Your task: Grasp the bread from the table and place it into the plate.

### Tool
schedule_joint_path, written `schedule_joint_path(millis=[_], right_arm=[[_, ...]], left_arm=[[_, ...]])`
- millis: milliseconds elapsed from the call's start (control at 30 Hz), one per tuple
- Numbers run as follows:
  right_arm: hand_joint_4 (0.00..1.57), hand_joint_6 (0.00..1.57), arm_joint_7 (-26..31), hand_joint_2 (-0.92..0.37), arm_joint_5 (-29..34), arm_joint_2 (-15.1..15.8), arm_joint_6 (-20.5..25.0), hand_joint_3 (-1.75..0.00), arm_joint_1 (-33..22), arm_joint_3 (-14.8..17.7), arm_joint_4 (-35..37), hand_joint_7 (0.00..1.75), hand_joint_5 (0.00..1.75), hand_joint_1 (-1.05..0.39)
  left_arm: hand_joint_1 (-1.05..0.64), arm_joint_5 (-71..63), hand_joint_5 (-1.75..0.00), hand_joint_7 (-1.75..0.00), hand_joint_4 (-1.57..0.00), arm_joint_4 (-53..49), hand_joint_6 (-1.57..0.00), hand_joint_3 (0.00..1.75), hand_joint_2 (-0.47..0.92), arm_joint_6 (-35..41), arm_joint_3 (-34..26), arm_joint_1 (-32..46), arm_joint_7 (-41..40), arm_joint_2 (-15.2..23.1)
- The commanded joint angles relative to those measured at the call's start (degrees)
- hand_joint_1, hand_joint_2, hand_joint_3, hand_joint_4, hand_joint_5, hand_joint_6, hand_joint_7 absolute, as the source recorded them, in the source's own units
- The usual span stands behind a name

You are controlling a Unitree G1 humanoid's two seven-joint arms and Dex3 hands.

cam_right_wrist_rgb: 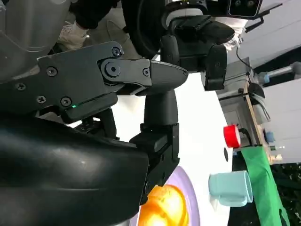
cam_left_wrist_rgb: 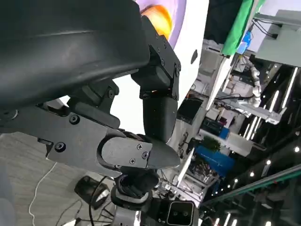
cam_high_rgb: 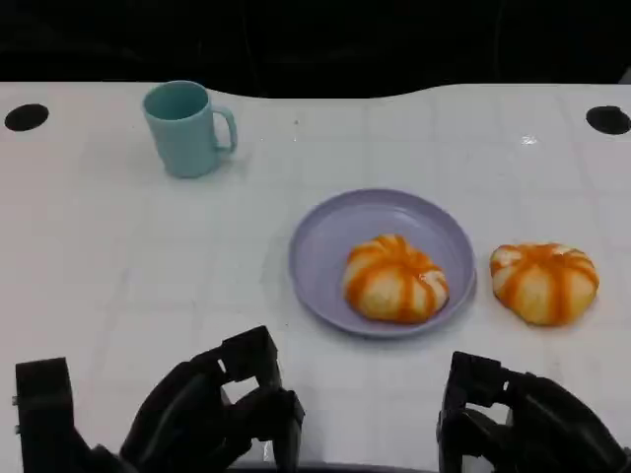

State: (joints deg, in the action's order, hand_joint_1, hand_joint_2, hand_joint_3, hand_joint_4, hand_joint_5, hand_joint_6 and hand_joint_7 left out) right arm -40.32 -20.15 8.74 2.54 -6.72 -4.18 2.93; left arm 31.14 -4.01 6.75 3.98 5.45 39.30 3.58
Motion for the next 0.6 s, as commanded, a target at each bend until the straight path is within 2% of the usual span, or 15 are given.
schedule_joint_path(millis=[33, 600], right_arm=[[0.62, 0.45, 0.0, -0.92, -0.9, 0.6, 0.9, -0.40, 0.7, 0.8, 0.3, 1.69, 1.75, -0.51], [0.60, 0.43, 0.2, -0.92, 0.6, 0.1, -0.6, -0.44, 1.8, -0.2, 1.9, 1.70, 1.75, -0.50]], left_arm=[[-0.65, -0.6, -1.75, -1.75, -0.91, -0.5, -0.68, 0.23, 0.92, 0.2, -0.5, -0.5, 0.7, 0.3], [-0.68, -0.7, -1.75, -1.75, -0.92, -1.9, -0.70, 0.20, 0.92, -0.4, -2.3, -1.7, 2.4, 0.0]])
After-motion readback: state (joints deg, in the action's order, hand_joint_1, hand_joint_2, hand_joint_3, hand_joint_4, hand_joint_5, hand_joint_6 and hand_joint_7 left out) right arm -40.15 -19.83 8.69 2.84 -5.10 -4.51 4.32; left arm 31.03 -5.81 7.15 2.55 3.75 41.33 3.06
